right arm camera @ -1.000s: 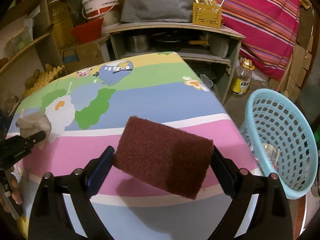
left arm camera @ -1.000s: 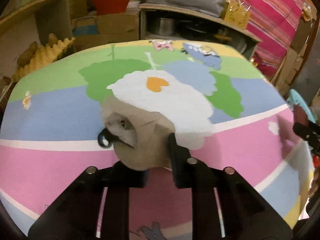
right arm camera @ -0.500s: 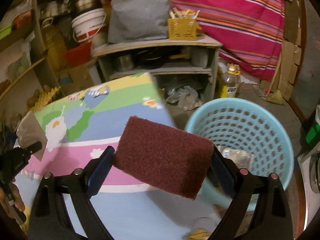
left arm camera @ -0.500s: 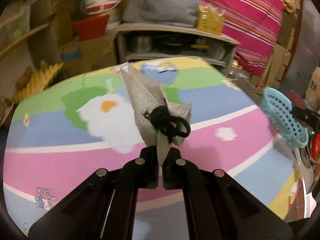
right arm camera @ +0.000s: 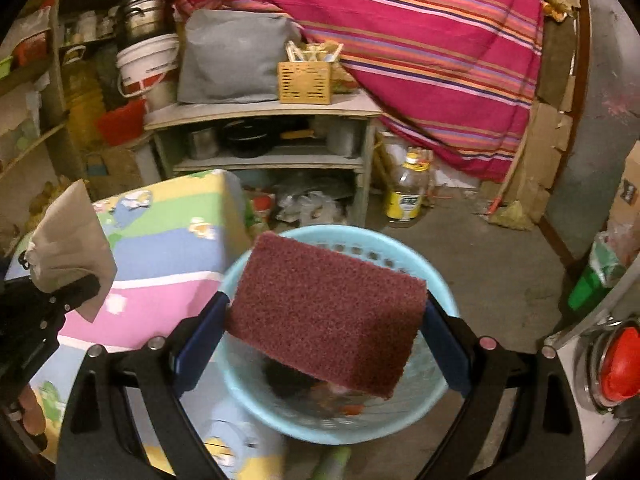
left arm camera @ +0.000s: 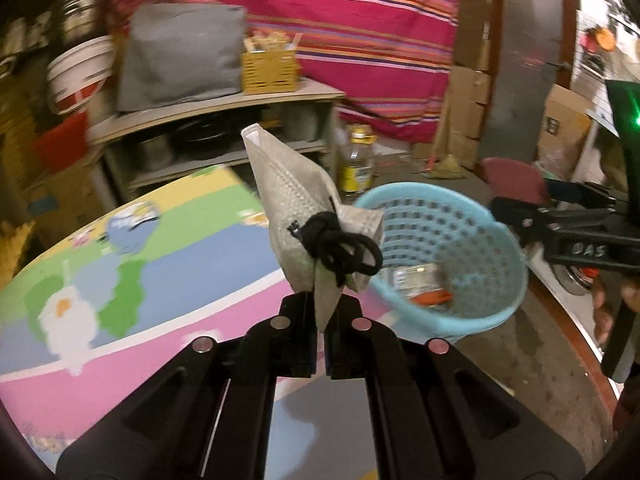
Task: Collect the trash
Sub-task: 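Carry the beige mask and maroon pad to the basket and release both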
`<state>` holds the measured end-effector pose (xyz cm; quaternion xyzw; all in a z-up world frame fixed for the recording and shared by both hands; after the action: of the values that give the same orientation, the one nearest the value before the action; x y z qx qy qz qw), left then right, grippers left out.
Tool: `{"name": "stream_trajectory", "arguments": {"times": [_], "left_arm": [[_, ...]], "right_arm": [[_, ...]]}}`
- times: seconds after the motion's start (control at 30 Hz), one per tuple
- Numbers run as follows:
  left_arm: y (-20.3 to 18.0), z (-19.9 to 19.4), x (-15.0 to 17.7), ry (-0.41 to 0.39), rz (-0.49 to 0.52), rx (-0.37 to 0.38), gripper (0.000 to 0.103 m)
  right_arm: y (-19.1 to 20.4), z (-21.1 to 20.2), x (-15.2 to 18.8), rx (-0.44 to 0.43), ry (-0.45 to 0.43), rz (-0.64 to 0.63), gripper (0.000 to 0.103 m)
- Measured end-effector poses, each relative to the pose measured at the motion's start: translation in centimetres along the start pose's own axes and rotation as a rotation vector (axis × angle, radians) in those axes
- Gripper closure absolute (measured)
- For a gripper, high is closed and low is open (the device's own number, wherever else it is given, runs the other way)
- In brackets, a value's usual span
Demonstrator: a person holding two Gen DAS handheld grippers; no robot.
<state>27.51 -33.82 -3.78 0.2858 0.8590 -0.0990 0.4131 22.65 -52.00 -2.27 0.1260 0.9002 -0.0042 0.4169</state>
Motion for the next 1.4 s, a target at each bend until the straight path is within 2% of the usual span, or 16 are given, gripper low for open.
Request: {"name": "stream_trajectory", "arguments": {"times": [0.13, 0.33, 0.67, 0.73, 0.77, 0.83, 0.87, 0.9, 1.07, 1.27, 1.4], "left_arm": [[-2.9, 0.7, -1.0, -0.022, 0.029, 0.036, 0.103], [-5.9, 2.6, -2.1, -0.010, 0.055, 0.078, 0.103], [-9.0, 5.1, -4.5, 0.013, 0.072, 0.128, 0.102], [-9.5, 5.2, -5.0, 0.006, 0.079, 0.126, 0.099], [-9.6, 5.2, -5.1, 0.006, 0.081, 0.128, 0.093], [-9.8, 5.2, -5.6, 0.003, 0.081, 0.124, 0.071], [-9.5, 5.0, -5.9, -0.008, 0.079, 0.108, 0.055], [-9.4, 4.8, -6.1, -0.020, 0.075, 0.095, 0.042], [-7.8, 3.5, -6.3, -0.047, 0.059, 0.039, 0.016], [-4.7, 1.7, -5.8, -0.078, 0.014, -0.026, 0.005], [-2.7, 0.6, -5.3, -0.085, -0.023, -0.061, 0.005]], "right_arm": [[-2.4, 0.4, 0.2, 0.025, 0.008, 0.004, 0.012], [-4.8, 1.4, 0.6, 0.034, 0.014, 0.026, 0.012], [-8.1, 2.3, 0.6, 0.047, 0.016, 0.073, 0.012], [-8.4, 2.3, 0.4, 0.052, 0.015, 0.078, 0.012], [-8.5, 2.3, 0.4, 0.055, 0.015, 0.078, 0.012], [-8.6, 2.3, 0.2, 0.059, 0.018, 0.076, 0.012], [-8.6, 2.3, 0.2, 0.061, 0.019, 0.074, 0.012], [-8.6, 2.3, 0.2, 0.063, 0.019, 0.072, 0.012], [-8.4, 2.4, 0.3, 0.066, 0.021, 0.067, 0.012], [-7.6, 2.9, 0.3, 0.062, 0.019, 0.060, 0.012], [-6.8, 3.5, 0.1, 0.057, 0.019, 0.058, 0.012]]}}
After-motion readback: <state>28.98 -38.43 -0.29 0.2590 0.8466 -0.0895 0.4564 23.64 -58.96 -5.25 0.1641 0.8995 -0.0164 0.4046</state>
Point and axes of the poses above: each gripper's, at about its wrist camera, not at the fingertips, and z roughly the way its jaws point, y to its left, x to its underside, the point moved 9 cm from there along z, roughly the way its jaws point, and after that the axes turned 9 degrees about -x, right-handed, at the moved point
